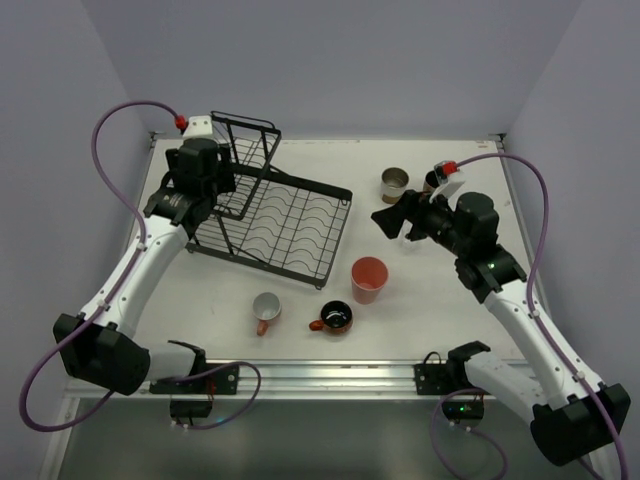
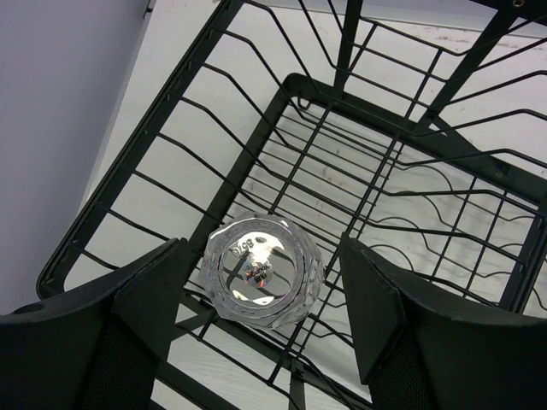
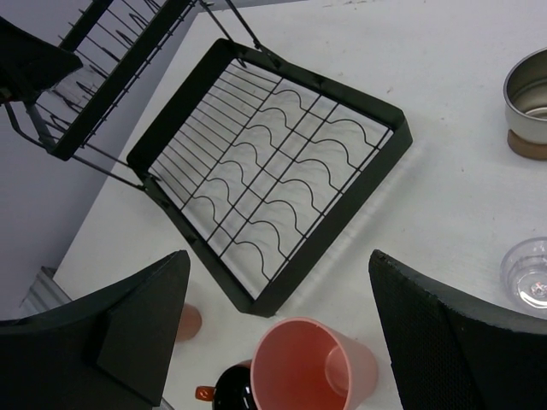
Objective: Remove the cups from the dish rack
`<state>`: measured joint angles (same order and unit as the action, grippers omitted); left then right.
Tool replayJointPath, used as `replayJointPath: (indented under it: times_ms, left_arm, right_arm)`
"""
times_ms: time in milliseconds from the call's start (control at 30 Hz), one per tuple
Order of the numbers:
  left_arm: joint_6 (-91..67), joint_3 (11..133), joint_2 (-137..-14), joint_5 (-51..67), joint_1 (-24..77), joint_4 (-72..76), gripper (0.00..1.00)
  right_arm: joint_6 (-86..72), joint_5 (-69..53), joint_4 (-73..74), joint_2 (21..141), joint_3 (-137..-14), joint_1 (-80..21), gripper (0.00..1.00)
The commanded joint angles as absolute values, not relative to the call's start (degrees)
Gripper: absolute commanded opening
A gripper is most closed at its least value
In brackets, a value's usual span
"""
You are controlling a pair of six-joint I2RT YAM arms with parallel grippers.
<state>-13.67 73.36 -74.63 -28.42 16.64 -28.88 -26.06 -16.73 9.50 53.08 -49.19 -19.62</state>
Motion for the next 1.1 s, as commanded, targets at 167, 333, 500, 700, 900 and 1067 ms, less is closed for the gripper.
replayJointPath:
  times_ms: [167,333,500,700,900,1067]
  left_arm:
    - [-13.18,71.98,-74.97,-27.6,16.0,-25.84,0.7]
    - [-12.92,71.37,-75.67,-28.04,16.0,-26.28,0.72]
    - [-13.01,71.46,-75.41,-27.78,15.91,-25.58,0.65]
    - [-12.92,73.04,-73.22,-26.99,15.91,-23.47,0.47]
    - [-13.45,74.53,-68.3,-24.34,16.0,-18.81,0.38]
    - [-13.54,76.99,-64.26,-25.13,16.0,-17.23,0.37]
  right_arm:
    - [-26.81,-19.51,7.12,50.63,-49.31,-19.95,0.88]
    - [-27.16,-20.04,7.21,50.01,-49.57,-19.95,0.88]
    - [-27.42,-20.65,7.03,49.66,-49.75,-19.95,0.88]
    - [-28.74,-23.02,5.98,50.18,-50.01,-20.3,0.87]
    - [-32.69,-24.87,1.77,50.8,-50.54,-22.93,0.87]
    - [-37.43,-25.22,-3.86,53.17,-50.98,-27.24,0.87]
